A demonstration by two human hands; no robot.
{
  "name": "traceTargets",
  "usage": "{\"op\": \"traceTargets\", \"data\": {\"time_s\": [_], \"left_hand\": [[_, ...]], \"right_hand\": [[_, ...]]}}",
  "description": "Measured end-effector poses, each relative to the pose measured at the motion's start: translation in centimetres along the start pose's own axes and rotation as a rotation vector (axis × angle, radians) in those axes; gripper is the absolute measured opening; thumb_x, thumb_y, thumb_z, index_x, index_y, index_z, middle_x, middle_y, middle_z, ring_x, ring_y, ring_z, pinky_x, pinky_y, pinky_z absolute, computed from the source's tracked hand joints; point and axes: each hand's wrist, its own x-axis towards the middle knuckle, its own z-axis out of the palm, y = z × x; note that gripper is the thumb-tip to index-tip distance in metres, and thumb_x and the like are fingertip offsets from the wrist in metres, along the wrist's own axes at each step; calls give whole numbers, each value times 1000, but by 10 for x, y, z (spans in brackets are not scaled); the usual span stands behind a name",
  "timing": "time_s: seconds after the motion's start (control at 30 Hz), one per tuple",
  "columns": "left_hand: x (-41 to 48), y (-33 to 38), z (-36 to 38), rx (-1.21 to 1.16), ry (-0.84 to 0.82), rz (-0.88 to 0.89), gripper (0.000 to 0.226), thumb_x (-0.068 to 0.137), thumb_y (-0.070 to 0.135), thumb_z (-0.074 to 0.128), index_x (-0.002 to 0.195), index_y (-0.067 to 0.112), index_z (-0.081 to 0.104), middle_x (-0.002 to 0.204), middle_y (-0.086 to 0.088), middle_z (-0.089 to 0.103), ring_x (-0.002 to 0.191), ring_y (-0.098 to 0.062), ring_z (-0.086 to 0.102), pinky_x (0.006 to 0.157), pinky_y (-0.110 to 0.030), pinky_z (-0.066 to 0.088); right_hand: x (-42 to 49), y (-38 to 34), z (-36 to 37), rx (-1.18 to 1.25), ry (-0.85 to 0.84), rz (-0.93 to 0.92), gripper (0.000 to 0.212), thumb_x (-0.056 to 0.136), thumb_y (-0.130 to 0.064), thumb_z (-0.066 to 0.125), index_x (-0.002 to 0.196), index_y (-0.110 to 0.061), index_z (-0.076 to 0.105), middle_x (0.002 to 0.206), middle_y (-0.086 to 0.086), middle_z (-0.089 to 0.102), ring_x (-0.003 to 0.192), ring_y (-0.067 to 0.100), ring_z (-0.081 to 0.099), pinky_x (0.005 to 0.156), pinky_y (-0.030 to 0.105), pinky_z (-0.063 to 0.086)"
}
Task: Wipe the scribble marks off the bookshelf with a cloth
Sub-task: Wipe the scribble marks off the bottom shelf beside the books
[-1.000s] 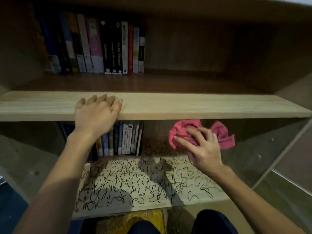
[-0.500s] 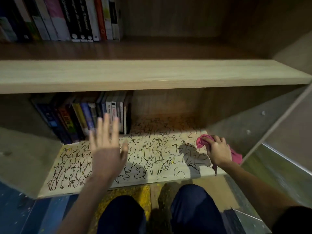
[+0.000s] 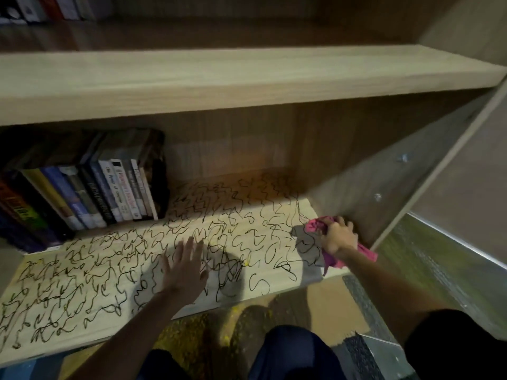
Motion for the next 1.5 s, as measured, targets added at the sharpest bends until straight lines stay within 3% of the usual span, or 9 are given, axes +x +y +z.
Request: {"op": "traceTargets", "data": {"time_s": [0.13,0.33,0.63,0.73,0.87,1.0,1.27,1.43,1.5], "left_hand": [[30,9,51,-129,-86,-60,67,102,43,27,152,21,-13,159,-5,-18,147,-26,-15,117,-51,-1],[63,22,101,-228,-223,-151,81,97,60,24,148,19,-24,155,-9,-31,141,-33,-29,113,-59,-9],[73,19,106,-290,-337,-113,128,69,86,43,145,13,-29,149,-12,-41,136,-36,-37,108,-63,-15],[72,18,105,-254,-326,-107,132,68,84,48,144,12,-31,147,-13,-43,136,-39,-36,108,-65,-11],[70,20,106,-277,-325,-104,131,69,81,53,145,13,-29,149,-12,-40,137,-38,-34,108,-65,-9],[67,18,100,-298,-348,-87,129,72,79,53,144,14,-32,147,-12,-44,135,-37,-38,108,-65,-11],[71,19,99,-264,-390,-89,132,67,85,48,143,12,-33,145,-12,-45,134,-40,-38,107,-67,-10],[70,18,100,-294,-389,-88,134,67,84,52,143,13,-33,145,-10,-47,133,-38,-40,106,-67,-12],[68,18,100,-277,-384,-93,134,67,83,52,143,14,-33,145,-11,-46,134,-39,-39,106,-67,-11]], "right_hand": [[16,23,61,-52,-340,22,66,101,-50,27,153,-19,1,159,14,-11,145,36,-12,115,57,9],[25,36,106,-109,-303,10,69,100,-55,14,151,-19,-15,154,12,-29,142,31,-26,114,56,-3],[58,3,114,-30,-151,18,59,103,-41,22,153,-23,-3,159,9,-16,145,29,-19,117,50,-4],[33,-30,134,-2,-57,-160,63,100,-31,37,153,-28,4,161,2,-5,147,21,-10,119,46,0],[1,-74,156,203,-52,-344,52,97,-14,44,146,-27,35,156,-1,27,143,19,24,117,35,23],[23,-33,122,412,169,-193,50,90,-3,45,134,-25,54,146,-5,42,118,21,54,100,36,47],[42,-16,128,139,27,96,61,97,-26,43,152,-27,18,161,2,1,147,21,-7,117,51,6],[16,-91,146,334,-104,-332,56,93,-2,48,142,-29,43,149,-17,28,138,7,27,112,17,25],[32,-88,139,513,-118,-284,57,90,7,45,136,-27,50,135,-19,36,101,4,52,75,3,47]]}}
